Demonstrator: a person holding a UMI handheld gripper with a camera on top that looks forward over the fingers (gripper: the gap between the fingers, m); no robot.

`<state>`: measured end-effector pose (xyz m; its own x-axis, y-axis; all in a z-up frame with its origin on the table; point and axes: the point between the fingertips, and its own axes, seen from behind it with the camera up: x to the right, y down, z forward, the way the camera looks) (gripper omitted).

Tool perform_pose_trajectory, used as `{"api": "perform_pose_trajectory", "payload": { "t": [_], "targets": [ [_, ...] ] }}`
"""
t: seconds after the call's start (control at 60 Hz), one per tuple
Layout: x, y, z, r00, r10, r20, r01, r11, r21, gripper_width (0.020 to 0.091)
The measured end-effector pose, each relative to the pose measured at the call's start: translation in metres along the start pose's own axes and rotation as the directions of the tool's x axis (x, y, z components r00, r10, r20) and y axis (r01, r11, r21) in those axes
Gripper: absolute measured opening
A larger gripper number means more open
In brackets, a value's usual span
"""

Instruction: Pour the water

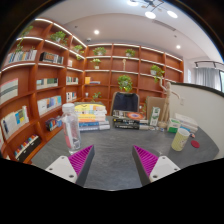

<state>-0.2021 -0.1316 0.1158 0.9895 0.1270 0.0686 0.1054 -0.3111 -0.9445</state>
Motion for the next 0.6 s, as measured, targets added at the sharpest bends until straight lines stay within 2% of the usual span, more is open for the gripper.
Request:
{"api": "perform_pose_trajectory", "payload": {
  "t": [0.133, 0.183, 0.283, 0.467, 0.6],
  "targets": [
    [-0.018, -0.007, 0.005, 0.997, -0.048, 0.058, 0.047, 0.999, 0.020, 0.0814],
    [-0.065, 0.007, 0.022, 0.997, -0.037, 0.070, 0.035, 0.999, 0.035, 0.0813],
    [-0.111, -0.005, 0.035, 0.994, -0.006, 0.111, -0.002, 0.997, 0.076, 0.0815],
    [-0.142, -0.031, 0.067, 0.985, 0.061, 0.159, -0.087, 0.984, 0.158, 0.0815],
    [-0.159, -0.032, 0.095, 0.974, 0.118, 0.196, -0.148, 0.977, 0.151, 0.0809]
  ]
}}
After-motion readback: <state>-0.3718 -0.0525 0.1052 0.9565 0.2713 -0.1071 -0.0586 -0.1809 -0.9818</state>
